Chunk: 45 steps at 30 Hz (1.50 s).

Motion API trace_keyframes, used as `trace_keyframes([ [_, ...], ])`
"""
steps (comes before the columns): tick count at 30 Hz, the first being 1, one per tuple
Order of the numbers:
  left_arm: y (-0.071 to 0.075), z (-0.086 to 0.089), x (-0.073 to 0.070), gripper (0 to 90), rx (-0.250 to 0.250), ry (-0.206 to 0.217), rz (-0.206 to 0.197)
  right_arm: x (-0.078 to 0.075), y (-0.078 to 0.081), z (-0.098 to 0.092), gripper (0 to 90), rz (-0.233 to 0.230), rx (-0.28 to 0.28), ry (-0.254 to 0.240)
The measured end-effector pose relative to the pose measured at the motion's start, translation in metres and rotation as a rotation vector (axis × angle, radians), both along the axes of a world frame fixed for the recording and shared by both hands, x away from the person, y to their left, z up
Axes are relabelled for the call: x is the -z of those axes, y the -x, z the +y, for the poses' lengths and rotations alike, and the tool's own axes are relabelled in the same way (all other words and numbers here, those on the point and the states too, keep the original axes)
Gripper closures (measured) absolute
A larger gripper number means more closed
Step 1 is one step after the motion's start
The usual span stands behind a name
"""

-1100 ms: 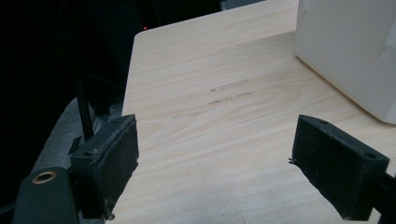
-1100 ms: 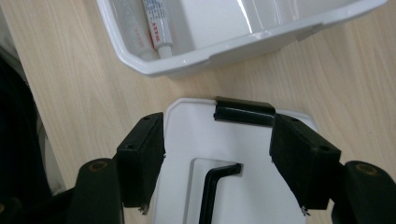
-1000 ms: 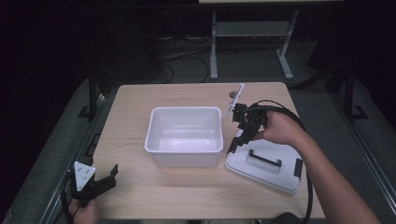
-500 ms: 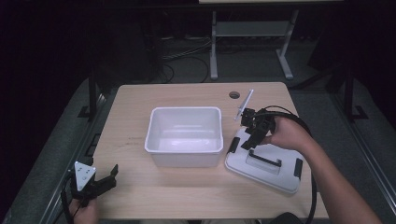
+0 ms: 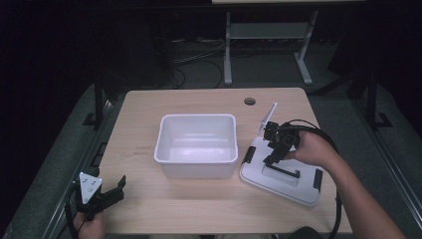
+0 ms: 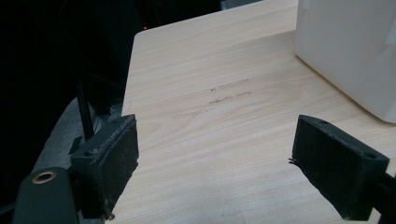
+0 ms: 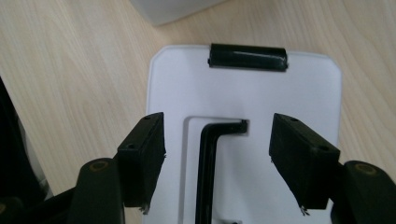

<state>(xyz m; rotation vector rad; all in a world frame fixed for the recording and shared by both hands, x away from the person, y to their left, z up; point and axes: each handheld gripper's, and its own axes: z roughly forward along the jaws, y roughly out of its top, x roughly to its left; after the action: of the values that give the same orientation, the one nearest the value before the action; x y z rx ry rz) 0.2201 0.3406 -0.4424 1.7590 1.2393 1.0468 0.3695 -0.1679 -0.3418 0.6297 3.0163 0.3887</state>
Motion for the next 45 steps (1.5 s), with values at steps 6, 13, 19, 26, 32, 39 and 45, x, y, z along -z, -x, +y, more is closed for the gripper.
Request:
trace_keyframes([
  [6, 0.000, -0.001, 0.000, 14.0, 0.001, -0.004, 0.003, 0.007, 0.003, -0.009, 36.0, 0.006, 0.014, -0.008],
  [13, 0.000, -0.001, 0.000, 14.1, 0.003, -0.006, 0.002, 0.018, 0.006, -0.019, 36.9, 0.012, 0.024, -0.007],
  [19, 0.000, -0.001, 0.000, 14.1, 0.003, -0.007, 0.001, 0.025, 0.008, -0.025, 37.7, 0.013, 0.035, -0.005],
  [26, 0.000, -0.001, 0.000, 14.1, 0.000, -0.004, 0.002, 0.036, 0.011, -0.030, 40.5, 0.023, 0.041, -0.004],
  [32, 0.000, -0.001, 0.000, 14.1, 0.003, -0.007, 0.001, 0.044, 0.013, -0.033, 43.2, 0.027, 0.043, 0.000],
  [39, 0.000, -0.001, 0.000, 14.1, 0.003, -0.006, 0.001, 0.052, 0.015, -0.035, 51.8, 0.035, 0.041, 0.009],
  [45, 0.000, -0.001, 0.000, 14.0, 0.002, -0.006, 0.001, 0.057, 0.015, -0.035, 58.4, 0.037, 0.036, 0.027],
])
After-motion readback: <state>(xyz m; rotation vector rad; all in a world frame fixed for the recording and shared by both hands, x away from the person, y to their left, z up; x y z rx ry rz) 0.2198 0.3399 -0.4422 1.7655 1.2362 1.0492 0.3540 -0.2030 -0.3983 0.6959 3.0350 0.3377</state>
